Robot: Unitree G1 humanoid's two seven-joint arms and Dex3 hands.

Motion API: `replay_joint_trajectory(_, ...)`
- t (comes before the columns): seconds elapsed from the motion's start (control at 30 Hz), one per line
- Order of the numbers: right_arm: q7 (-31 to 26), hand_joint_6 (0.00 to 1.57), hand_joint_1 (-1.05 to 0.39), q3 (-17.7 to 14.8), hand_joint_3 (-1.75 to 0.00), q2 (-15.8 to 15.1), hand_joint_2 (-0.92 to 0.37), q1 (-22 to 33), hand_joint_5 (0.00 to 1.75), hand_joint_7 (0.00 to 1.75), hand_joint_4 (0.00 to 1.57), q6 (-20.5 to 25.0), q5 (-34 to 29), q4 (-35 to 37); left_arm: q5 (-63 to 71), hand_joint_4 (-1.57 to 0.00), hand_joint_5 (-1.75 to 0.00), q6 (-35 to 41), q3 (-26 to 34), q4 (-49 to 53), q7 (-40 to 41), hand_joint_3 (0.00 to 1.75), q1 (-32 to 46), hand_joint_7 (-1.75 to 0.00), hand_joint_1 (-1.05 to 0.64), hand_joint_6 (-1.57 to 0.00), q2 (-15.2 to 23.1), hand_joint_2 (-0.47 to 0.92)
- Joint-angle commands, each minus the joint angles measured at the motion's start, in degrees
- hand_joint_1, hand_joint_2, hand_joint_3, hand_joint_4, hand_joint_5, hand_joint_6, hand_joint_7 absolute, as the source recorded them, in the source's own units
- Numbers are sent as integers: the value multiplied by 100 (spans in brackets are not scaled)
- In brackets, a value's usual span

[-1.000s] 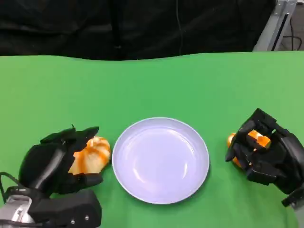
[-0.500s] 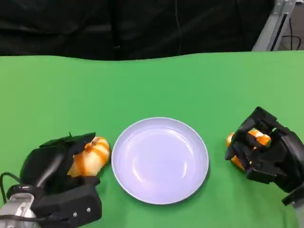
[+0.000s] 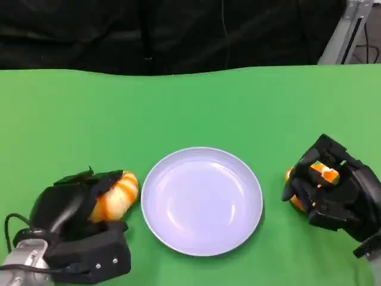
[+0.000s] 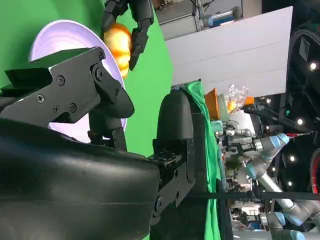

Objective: Grasp the bread from the table and place it into the plate.

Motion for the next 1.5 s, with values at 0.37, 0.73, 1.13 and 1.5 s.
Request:
replay_joint_trajectory(0.37, -77, 38, 10, -30, -114, -63, -65, 76, 175, 160, 47, 60, 52, -178, -18, -48, 0, -20, -135, 51, -59, 9, -15, -1, -37, -53, 137, 92)
replay_joint_trajectory(0.73, -59, 36, 13, -28, -115, -70, -67, 54, 175, 160, 45, 66, 58, -157, -38, -49, 0, -24, -166, -128, -266, 4, 59, -1, -8, -57, 229, 92)
replay_joint_trajectory(1.13, -64, 35, 14, -24, -117, -59, -67, 68, 175, 163, 46, 62, 50, -205, -161, -49, -152, -61, -1, -195, 262, 13, 120, -93, -10, -79, 46, 92)
replay_joint_trajectory(1.5, -29, 34, 15, -42, -117, -50, -68, 22, 175, 164, 46, 6, 58, -105, -196, -44, -163, -8, 59, -568, 459, 9, 272, -118, -10, -64, 12, 92)
